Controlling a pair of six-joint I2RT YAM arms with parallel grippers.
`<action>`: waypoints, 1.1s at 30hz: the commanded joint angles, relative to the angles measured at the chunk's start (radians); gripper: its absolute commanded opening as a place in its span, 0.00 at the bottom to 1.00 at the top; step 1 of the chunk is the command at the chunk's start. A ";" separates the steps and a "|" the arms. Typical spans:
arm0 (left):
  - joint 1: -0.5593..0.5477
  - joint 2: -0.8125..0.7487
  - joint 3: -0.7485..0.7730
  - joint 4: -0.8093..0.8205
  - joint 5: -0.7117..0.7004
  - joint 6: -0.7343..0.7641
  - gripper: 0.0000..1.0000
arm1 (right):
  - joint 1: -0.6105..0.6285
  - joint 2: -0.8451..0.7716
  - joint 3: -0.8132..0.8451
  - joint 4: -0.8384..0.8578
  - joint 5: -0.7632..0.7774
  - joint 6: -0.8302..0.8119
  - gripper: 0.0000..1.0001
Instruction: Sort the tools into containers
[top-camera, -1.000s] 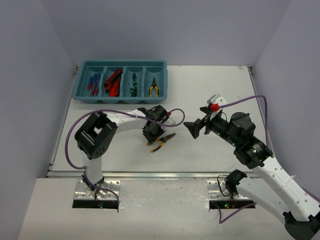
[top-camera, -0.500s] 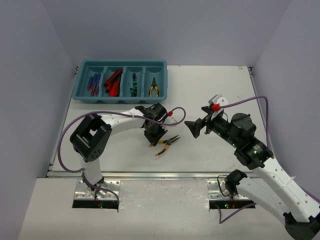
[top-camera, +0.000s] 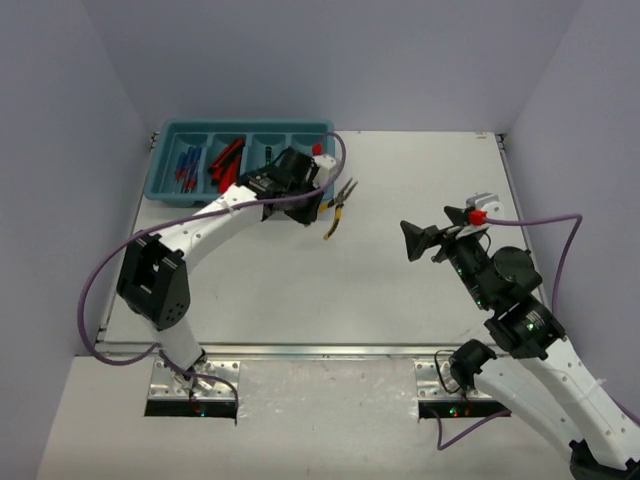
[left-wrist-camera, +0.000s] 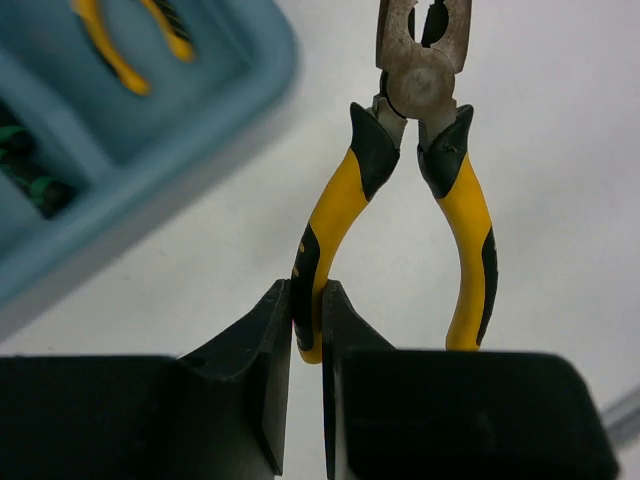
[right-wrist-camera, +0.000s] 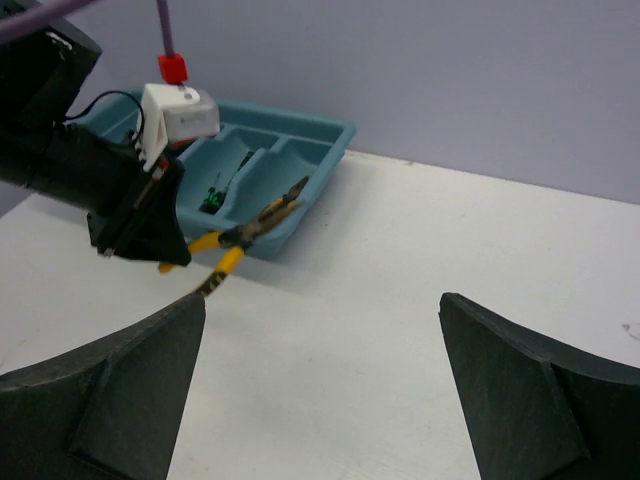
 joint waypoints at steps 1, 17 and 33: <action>0.131 0.156 0.275 0.037 -0.137 -0.194 0.00 | 0.001 -0.022 -0.021 0.079 0.131 0.022 0.99; 0.204 0.557 0.727 0.017 -0.200 -0.388 0.00 | 0.001 0.028 -0.021 0.079 0.121 0.013 0.99; 0.208 0.505 0.670 0.039 -0.119 -0.420 0.70 | 0.001 0.076 -0.003 0.070 0.049 0.008 0.99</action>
